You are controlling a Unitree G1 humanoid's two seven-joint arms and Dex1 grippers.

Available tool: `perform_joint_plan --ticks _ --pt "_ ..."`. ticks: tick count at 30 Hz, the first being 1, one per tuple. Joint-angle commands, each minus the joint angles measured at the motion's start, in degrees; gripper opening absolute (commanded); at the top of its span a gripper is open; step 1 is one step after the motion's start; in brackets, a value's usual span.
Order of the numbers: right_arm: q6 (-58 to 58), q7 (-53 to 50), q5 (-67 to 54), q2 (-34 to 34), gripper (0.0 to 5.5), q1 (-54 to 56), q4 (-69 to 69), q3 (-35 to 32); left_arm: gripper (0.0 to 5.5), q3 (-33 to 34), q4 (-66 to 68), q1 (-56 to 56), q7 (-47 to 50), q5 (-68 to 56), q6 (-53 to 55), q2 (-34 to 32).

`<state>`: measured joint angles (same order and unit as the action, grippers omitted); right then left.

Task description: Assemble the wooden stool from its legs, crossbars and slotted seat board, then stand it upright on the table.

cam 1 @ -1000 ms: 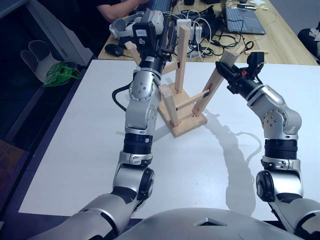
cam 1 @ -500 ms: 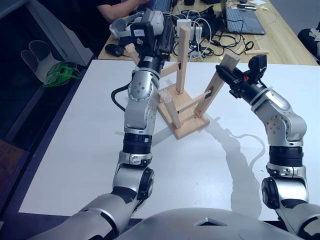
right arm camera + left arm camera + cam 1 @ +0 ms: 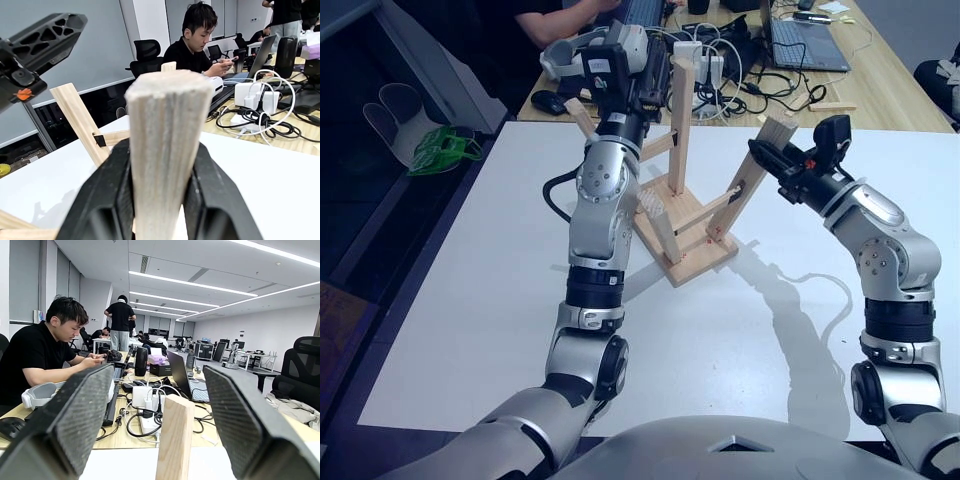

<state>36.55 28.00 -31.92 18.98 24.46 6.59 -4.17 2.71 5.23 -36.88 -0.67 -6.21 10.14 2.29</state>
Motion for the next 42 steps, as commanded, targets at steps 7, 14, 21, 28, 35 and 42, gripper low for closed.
perform_joint_plan --ticks 7,14,21,28,35,42 --pt "6.73 -1.60 1.10 3.16 1.00 -6.18 6.61 3.72 3.27 -0.02 -1.30 0.09 -0.60 -0.11 2.01 -1.02" --pt "13.48 -2.84 -3.05 4.45 1.01 -7.85 9.43 2.83 3.27 -0.15 -1.75 -0.10 -0.95 -0.02 2.86 -1.21" --pt "14.87 -2.08 -2.77 8.76 1.01 -8.69 11.86 4.50 3.27 -0.25 -2.04 0.03 -1.05 0.04 3.20 -1.44" --pt "9.38 -2.69 2.20 10.00 1.02 -8.23 11.57 8.51 3.27 -0.28 -1.35 -0.38 -1.10 0.02 2.82 -1.31" --pt "18.62 -4.11 13.76 18.54 2.30 -3.40 10.83 22.90 3.27 0.23 -0.52 -0.91 -0.39 -0.01 1.65 -0.88" --pt "20.61 -0.72 16.17 19.92 3.44 -1.78 12.26 28.32 3.27 0.59 0.39 -0.77 0.36 -0.02 0.34 -0.64"
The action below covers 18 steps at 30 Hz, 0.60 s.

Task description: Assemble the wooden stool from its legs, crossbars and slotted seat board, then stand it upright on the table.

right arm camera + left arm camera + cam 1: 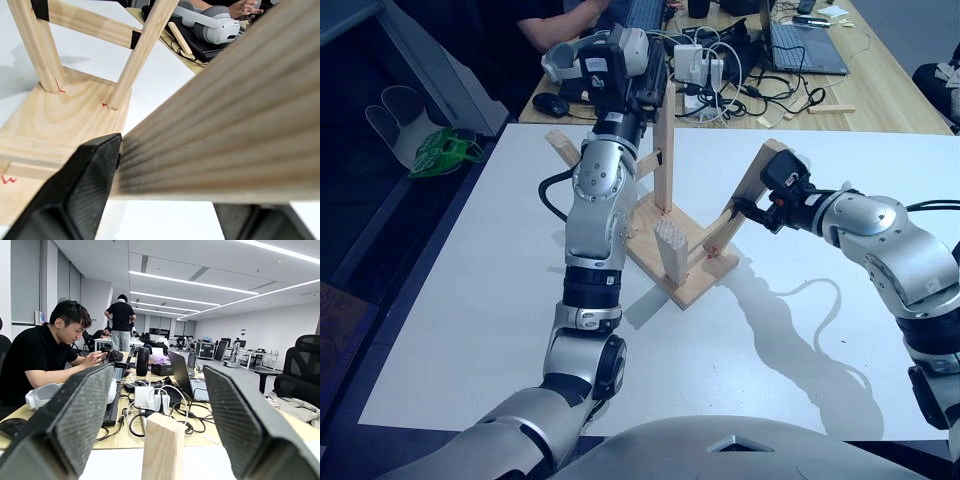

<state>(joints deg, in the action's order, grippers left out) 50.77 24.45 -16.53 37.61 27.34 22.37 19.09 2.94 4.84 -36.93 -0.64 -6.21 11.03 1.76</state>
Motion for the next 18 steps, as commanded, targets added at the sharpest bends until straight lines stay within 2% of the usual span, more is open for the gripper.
perform_joint_plan --ticks 1,4,6,9,15,17,18 --pt "6.12 2.89 0.88 0.95 3.60 -4.62 -3.85 4.68 3.27 0.43 1.02 -0.84 0.44 0.02 -0.78 -0.11" --pt "-0.23 -4.17 -0.65 -8.43 3.74 -3.54 -5.44 -6.32 3.27 0.77 0.95 -0.90 0.48 -0.55 -2.01 0.39" --pt "-7.46 -7.51 0.18 -12.68 3.74 -1.81 -4.97 -10.99 3.27 0.99 0.75 -0.88 0.16 -1.11 -3.24 0.69" --pt "-18.51 -9.34 5.59 -13.63 3.74 -0.45 -3.25 -11.26 3.27 1.02 0.02 -0.66 -0.18 -1.81 -4.95 1.14" --pt "-28.27 -11.93 9.58 -15.36 3.74 5.95 -5.95 -15.54 3.27 2.34 -0.02 -1.14 1.17 -1.62 -7.32 0.69" --pt "-27.94 -10.09 6.97 -16.02 3.74 9.47 -3.60 -16.82 3.27 8.50 -0.04 -3.10 5.44 -5.48 -7.99 0.83" --pt "-25.09 -8.33 4.84 -16.22 3.55 9.30 -1.97 -16.42 3.27 11.89 0.60 -4.17 7.63 -7.18 -8.35 -0.03"
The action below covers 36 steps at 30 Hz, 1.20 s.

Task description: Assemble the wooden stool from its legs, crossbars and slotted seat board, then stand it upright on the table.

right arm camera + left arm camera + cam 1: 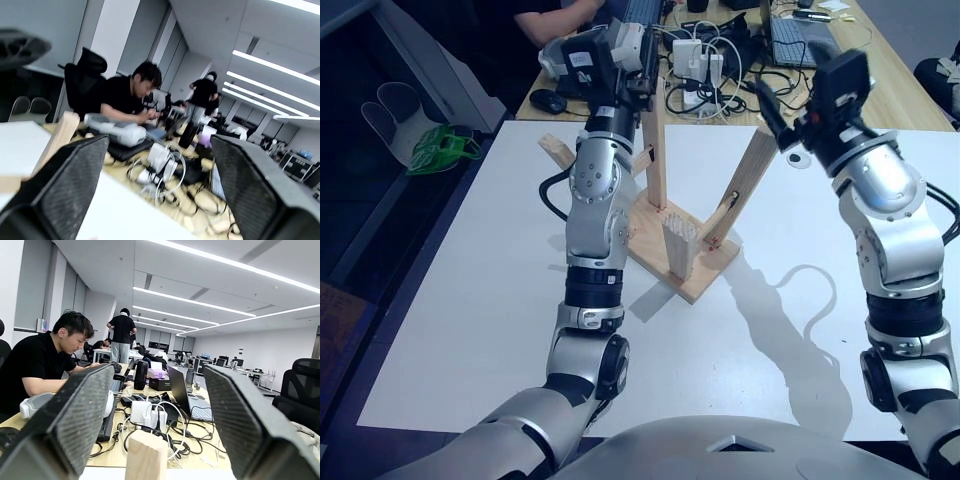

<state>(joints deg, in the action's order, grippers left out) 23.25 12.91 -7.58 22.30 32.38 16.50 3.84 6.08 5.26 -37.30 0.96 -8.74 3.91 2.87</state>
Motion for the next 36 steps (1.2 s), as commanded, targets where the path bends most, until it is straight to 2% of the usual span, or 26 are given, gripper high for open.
perform_joint_plan --ticks 1,3,4,6,7,9,11,13,17,19,21,23,25,29,31,33,36 --pt "5.09 4.69 -5.85 -0.94 3.37 2.99 5.42 -0.47 3.27 11.17 0.80 -4.64 7.49 -5.83 -1.48 -2.07" --pt "15.71 7.89 -11.88 -0.55 2.93 -3.29 9.90 2.71 3.27 14.00 2.14 -6.21 8.51 -6.29 -1.92 -5.25" --pt "24.65 8.98 -16.10 -0.37 2.83 -6.75 11.32 4.23 3.27 14.55 2.36 -6.54 8.90 -6.04 -1.91 -6.40" --pt "50.80 6.74 -21.65 -6.60 2.45 -11.04 8.32 -0.21 3.27 14.98 2.18 -6.61 9.90 -6.04 -1.46 -6.96" --pt "59.39 5.97 -22.43 -9.11 2.33 -12.14 6.49 -2.67 3.27 14.89 1.93 -6.47 10.32 -6.16 -1.20 -6.65" --pt "66.40 5.61 -22.14 -11.04 2.03 -12.15 4.66 -4.50 3.27 14.44 1.18 -5.81 10.63 -6.30 -0.68 -5.90" --pt "68.40 4.81 -20.91 -11.85 1.68 -11.61 3.76 -4.36 3.27 14.14 0.65 -4.87 10.63 -6.41 -0.10 -5.43" --pt "63.10 4.58 -20.57 -11.87 1.31 -10.83 4.79 -3.29 3.27 14.12 0.67 -4.14 10.73 -6.60 0.50 -5.30" --pt "37.09 5.30 -17.32 -13.48 0.58 -6.24 11.41 -1.97 3.27 13.87 2.16 -4.84 10.34 -6.72 0.47 -5.90" --pt "33.17 6.61 -18.68 -13.70 0.21 0.04 12.56 -3.41 3.27 13.57 2.48 -5.95 9.32 -6.03 -0.41 -7.55" --pt "40.58 7.60 -21.92 -12.16 0.02 2.49 10.81 -4.04 3.27 13.31 2.68 -6.55 8.53 -5.60 -0.98 -8.73" --pt "54.98 9.58 -24.72 -8.13 0.02 -5.24 5.55 -1.78 3.27 12.98 2.36 -6.50 8.72 -5.65 -0.99 -8.62" --pt "63.76 9.11 -24.92 -7.33 0.02 -11.03 0.57 -2.03 3.27 12.40 2.01 -6.17 8.93 -5.80 -0.86 -7.83" --pt "64.15 5.13 -22.63 -8.68 0.02 -10.17 0.04 -1.27 3.27 11.99 1.47 -4.69 9.08 -6.22 -0.02 -7.18" --pt "58.70 5.76 -23.28 -9.07 0.02 -11.15 1.83 -1.74 3.27 11.79 1.82 -4.66 8.95 -6.41 -0.02 -6.97" --pt "48.15 7.05 -22.78 -9.66 0.02 -11.84 5.08 -2.23 3.27 11.70 2.08 -4.78 8.85 -6.48 -0.18 -6.96" --pt "26.53 7.13 -14.49 -8.63 0.02 -9.21 6.93 0.93 3.27 11.95 3.34 -6.70 8.25 -6.42 -1.02 -8.23"
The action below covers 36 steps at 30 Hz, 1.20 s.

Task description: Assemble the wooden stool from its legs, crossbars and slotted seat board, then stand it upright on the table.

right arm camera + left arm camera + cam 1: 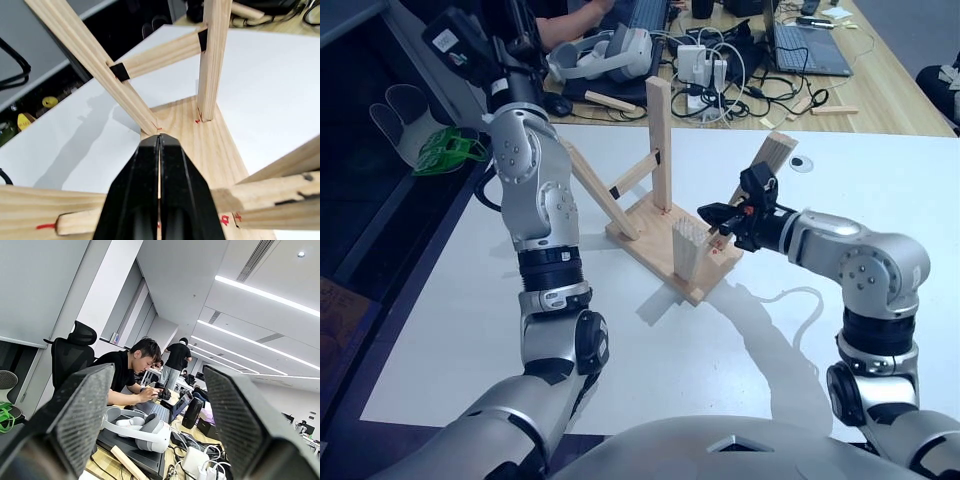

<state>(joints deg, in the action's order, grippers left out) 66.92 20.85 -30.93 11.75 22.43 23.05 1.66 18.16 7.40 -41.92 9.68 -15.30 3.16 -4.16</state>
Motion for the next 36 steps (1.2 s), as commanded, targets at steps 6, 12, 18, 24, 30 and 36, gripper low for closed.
perform_joint_plan --ticks 6,12,18,24,30,36 --pt "-29.21 1.85 13.07 1.82 0.02 11.78 7.20 7.27 3.27 1.90 0.67 -10.75 -1.73 -0.67 -0.94 -7.10" --pt "-25.14 10.80 4.16 2.67 0.02 20.14 6.49 8.45 3.27 4.24 6.17 -17.10 -2.82 0.49 -4.10 -14.22" --pt "-32.22 24.14 10.63 10.10 0.02 27.99 3.63 18.44 3.27 4.46 9.03 -14.89 -1.37 1.01 -4.99 -13.87" --pt "-39.57 36.06 15.18 14.96 0.02 31.08 1.82 24.96 3.27 3.42 9.72 -12.56 -1.38 0.86 -4.55 -12.13" --pt "-49.47 38.90 30.91 18.96 0.02 30.96 -3.37 33.87 3.27 3.15 9.24 -12.10 -1.02 0.32 -4.07 -11.09" --pt "-56.85 35.48 42.94 19.40 0.02 29.55 -10.58 34.80 3.27 2.69 8.40 -11.82 -0.94 -0.58 -2.74 -10.04"
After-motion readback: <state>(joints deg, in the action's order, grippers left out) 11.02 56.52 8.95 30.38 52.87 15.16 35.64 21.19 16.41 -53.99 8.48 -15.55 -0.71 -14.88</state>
